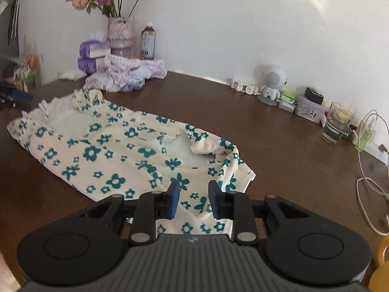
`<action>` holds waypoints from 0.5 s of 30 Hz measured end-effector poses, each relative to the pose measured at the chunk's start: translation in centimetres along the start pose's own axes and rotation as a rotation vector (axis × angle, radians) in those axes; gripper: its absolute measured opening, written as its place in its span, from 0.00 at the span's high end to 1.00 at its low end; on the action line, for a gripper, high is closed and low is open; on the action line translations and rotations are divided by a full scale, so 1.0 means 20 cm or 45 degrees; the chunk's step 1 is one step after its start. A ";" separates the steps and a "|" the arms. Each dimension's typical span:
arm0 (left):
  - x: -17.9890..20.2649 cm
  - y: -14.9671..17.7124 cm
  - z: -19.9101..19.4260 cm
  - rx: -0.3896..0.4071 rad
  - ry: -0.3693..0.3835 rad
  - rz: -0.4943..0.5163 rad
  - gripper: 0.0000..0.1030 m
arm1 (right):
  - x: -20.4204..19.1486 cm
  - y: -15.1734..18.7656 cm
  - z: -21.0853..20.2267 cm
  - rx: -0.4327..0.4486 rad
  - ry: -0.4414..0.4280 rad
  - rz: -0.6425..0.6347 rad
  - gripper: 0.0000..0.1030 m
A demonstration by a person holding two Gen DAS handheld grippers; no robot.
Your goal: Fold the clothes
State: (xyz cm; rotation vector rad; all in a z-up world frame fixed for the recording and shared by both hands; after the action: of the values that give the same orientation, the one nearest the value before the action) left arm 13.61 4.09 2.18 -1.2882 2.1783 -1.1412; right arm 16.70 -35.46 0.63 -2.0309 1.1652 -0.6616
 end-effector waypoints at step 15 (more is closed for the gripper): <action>0.04 0.23 0.24 -0.112 0.152 -0.225 0.61 | 0.12 0.25 0.14 0.030 0.023 0.473 0.96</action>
State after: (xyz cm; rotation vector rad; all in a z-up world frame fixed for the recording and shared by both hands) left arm 13.78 2.46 -4.30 -1.5120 2.2594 -1.2299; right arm 17.18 -38.45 -4.80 -1.7261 1.4876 -0.5048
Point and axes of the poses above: each gripper's, at about its wrist camera, not at the fingertips, and z roughly the way its jaws point, x to its right, y to its underside, the point moved 9 cm from there along z, roughly the way its jaws point, and after that the axes turned 2 degrees about -x, right-handed, at the moved point
